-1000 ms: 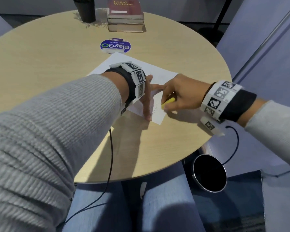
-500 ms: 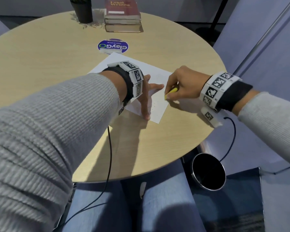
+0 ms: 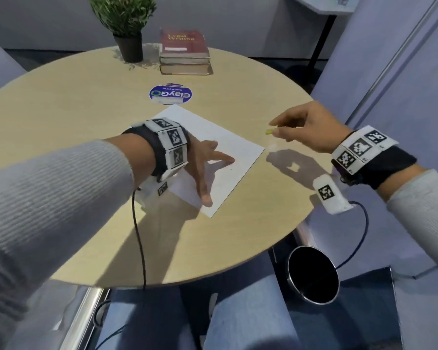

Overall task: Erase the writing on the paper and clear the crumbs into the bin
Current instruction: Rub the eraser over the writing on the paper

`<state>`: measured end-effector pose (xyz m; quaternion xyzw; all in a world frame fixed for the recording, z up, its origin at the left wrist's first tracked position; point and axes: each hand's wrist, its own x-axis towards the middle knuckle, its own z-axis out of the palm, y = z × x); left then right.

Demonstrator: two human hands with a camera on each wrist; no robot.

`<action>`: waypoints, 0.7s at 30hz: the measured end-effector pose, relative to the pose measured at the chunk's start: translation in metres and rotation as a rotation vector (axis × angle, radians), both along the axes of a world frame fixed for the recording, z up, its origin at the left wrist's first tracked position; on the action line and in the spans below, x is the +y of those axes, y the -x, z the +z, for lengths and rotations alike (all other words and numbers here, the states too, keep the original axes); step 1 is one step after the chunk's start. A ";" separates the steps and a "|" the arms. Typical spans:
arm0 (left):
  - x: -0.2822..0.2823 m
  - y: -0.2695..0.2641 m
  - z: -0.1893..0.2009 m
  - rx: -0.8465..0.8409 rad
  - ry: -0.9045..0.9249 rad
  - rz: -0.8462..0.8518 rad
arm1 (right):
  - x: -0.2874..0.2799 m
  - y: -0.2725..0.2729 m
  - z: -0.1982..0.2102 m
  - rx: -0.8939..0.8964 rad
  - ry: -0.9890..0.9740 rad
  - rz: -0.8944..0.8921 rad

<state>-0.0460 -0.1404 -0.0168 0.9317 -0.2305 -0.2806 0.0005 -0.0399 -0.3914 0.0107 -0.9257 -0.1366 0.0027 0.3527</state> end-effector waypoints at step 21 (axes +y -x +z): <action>-0.028 0.031 -0.003 -0.122 -0.162 0.114 | 0.035 0.029 -0.038 0.031 0.215 0.357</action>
